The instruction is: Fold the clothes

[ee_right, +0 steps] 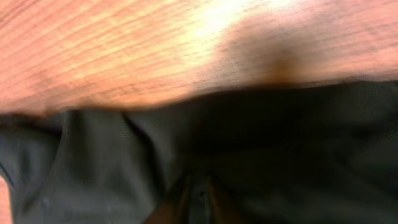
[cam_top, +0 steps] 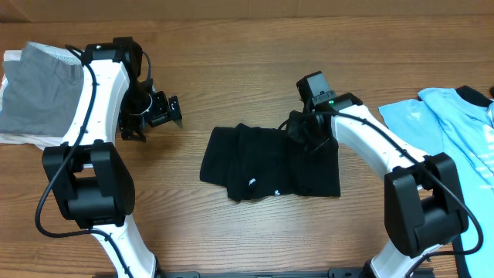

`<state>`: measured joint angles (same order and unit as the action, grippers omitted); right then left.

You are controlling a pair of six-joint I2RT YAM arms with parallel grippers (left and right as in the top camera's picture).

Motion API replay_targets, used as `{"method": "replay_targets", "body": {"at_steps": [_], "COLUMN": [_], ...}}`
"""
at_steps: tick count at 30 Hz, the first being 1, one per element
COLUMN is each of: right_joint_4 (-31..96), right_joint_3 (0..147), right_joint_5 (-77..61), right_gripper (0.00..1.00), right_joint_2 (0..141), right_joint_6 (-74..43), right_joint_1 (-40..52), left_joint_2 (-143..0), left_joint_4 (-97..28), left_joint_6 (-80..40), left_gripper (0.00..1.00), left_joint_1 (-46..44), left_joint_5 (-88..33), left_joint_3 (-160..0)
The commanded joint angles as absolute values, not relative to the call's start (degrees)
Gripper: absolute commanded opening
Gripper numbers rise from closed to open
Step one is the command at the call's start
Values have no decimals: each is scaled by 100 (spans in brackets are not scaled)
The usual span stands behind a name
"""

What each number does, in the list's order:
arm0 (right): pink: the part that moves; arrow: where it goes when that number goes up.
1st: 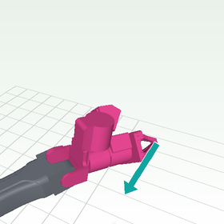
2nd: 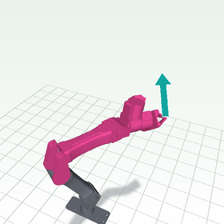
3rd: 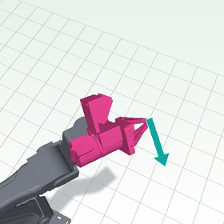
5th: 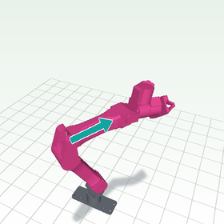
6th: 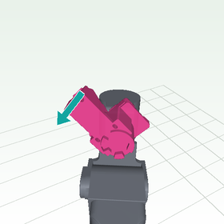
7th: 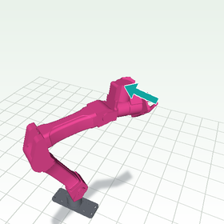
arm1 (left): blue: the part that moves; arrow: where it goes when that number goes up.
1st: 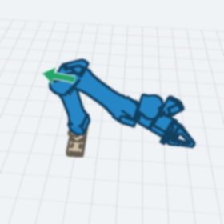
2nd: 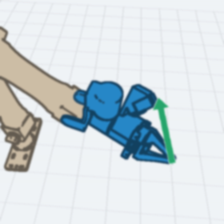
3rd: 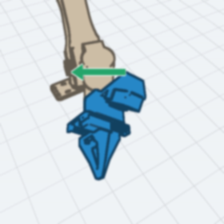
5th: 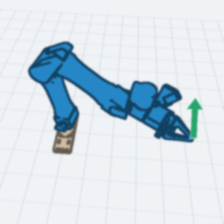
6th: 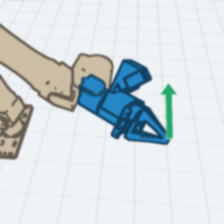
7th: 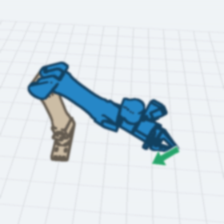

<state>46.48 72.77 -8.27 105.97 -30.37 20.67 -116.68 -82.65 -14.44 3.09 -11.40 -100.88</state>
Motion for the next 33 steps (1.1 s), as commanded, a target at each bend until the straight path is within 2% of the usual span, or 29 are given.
{"method": "replay_targets", "body": {"at_steps": [1, 2, 8, 11, 16, 19, 24, 26, 28, 33], "right_joint_4": [5201, 5489, 6893, 7249, 7881, 7666, 6388, 6034, 5894, 5878], "right_joint_3": [7999, 8195, 9181, 9209, 8829, 8285, 7067, 6615, 6257, 6104], "right_joint_5": [-521, -493, -495, -495, -502, -611, -1168, -1341, -1361, -1201], "right_gripper": [7, 4, 4, 10, 9, 9, 12, 11, 4, 4], "right_joint_2": [10543, 10510, 10289, 10204, 10206, 10206, 10217, 10217, 10217, 10178], "right_joint_6": [-3020, -3020, -2995, -2993, -2995, -2995, -3028, -3201, -3380, -3422], "right_joint_1": [2049, 2049, 2051, 2053, 2095, 2233, 2480, 2506, 2506, 2502], "left_joint_2": [-11655, -11655, -11655, -11655, -11655, -11655, -11655, -11655, -11655, -11655], "left_joint_4": [-8250, -8243, -8230, -8202, -8173, -8086, -8009, -8036, -8082, -8025], "left_joint_6": [-1417, -1417, -1417, -1417, -1417, -1420, -1437, -1437, -1435, -1437], "left_gripper": [100, 100, 100, 100, 100, 100, 100, 100, 100, 100], "left_joint_1": [287, 287, 287, 287, 287, 287, 287, 287, 287, 287], "left_joint_5": [-1210, -1208, -1208, -1208, -1208, -1208, -1212, -1210, -1208, -1210], "left_joint_3": [-10217, -10217, -10217, -10217, -10217, -10217, -10217, -10217, -10217, -10217]}}
